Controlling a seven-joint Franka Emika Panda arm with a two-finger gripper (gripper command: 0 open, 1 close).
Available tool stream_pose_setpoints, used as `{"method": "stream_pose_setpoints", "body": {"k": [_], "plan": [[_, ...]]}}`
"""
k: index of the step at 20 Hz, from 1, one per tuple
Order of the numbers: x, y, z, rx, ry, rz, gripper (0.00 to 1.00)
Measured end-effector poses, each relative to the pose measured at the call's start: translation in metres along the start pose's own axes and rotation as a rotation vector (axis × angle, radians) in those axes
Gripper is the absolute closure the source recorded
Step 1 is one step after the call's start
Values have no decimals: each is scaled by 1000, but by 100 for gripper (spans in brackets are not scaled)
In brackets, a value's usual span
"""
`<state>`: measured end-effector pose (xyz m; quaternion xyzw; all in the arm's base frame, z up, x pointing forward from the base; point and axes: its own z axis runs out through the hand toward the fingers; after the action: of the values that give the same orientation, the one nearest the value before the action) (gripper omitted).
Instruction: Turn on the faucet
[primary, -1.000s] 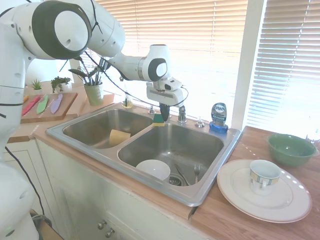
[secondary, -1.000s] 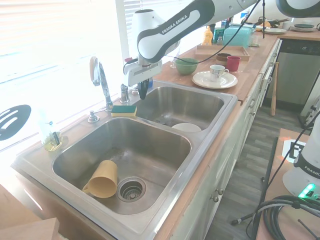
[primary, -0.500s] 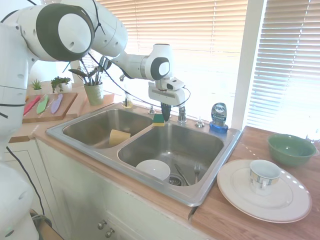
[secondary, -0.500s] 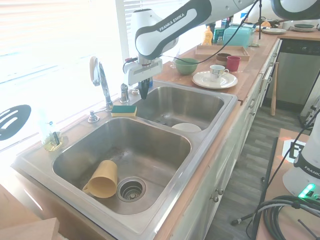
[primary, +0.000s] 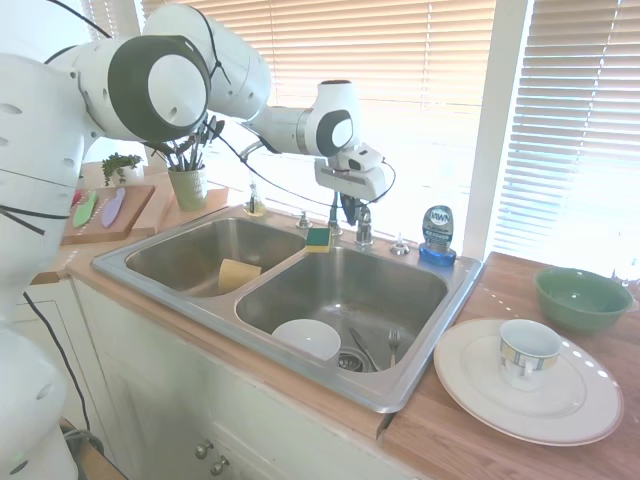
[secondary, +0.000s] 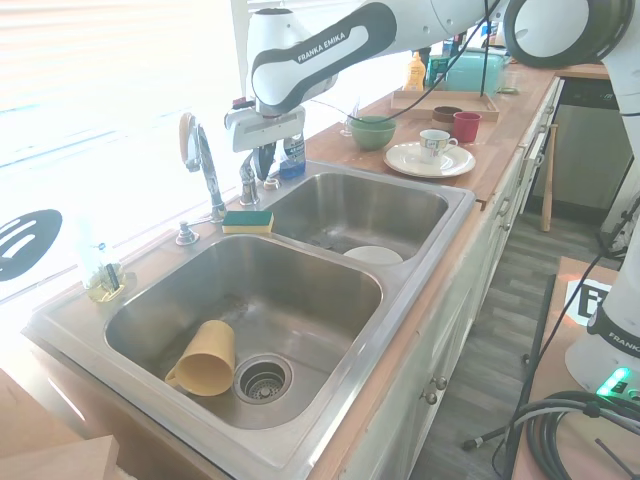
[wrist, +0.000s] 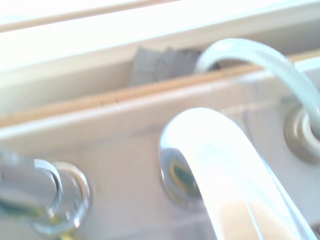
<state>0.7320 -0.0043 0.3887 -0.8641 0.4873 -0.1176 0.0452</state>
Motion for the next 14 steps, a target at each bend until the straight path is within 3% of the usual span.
{"method": "stream_pose_setpoints", "body": {"k": [7,14], "plan": [[12,-18,-18,101,65,35,100],[6,-20,-29,105,109,36,100]]}}
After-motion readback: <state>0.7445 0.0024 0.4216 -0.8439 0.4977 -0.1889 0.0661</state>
